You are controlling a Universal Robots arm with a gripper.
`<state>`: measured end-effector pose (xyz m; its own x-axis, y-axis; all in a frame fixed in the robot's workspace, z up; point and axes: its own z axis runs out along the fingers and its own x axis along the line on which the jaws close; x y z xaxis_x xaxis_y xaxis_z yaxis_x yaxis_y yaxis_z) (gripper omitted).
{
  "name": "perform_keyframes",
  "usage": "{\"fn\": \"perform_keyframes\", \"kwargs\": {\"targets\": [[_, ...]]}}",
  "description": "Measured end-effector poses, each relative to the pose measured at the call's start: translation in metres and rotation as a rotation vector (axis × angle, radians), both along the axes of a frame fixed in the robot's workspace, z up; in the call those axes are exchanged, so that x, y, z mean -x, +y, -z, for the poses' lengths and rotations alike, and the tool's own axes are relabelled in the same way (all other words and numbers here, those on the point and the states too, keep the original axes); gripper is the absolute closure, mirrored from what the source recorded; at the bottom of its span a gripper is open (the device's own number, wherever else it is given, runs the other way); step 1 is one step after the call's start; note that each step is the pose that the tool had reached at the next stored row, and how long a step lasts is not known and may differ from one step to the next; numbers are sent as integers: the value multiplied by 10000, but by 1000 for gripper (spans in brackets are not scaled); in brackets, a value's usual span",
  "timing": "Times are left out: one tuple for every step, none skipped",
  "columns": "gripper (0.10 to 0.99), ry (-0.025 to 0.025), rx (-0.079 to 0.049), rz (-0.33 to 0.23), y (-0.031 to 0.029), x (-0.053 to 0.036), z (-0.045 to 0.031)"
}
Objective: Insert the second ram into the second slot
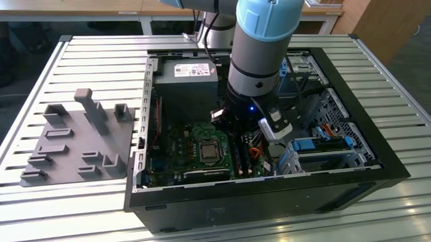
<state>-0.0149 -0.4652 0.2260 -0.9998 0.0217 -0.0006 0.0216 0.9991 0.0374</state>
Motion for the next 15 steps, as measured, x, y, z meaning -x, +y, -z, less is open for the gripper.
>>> {"fn": "perform_keyframes", "kwargs": {"targets": [[980,0,2,0,0,1,-10],[980,1,1,0,0,1,-21],[980,2,2,0,0,1,-38],[980,2,1,0,0,1,-49],[980,2,1,0,0,1,-59],[980,3,0,0,0,1,-62],[980,2,-2,1,0,1,-61],[980,2,-3,0,0,1,-61],[980,2,-3,1,0,1,-61],[980,2,-2,0,-1,1,-62],[980,2,-3,1,0,1,-63],[980,4,3,1,-1,2,-69],[980,3,1,1,-1,1,-77],[980,2,-2,1,0,1,-83],[980,3,-2,1,0,1,-90]]}}
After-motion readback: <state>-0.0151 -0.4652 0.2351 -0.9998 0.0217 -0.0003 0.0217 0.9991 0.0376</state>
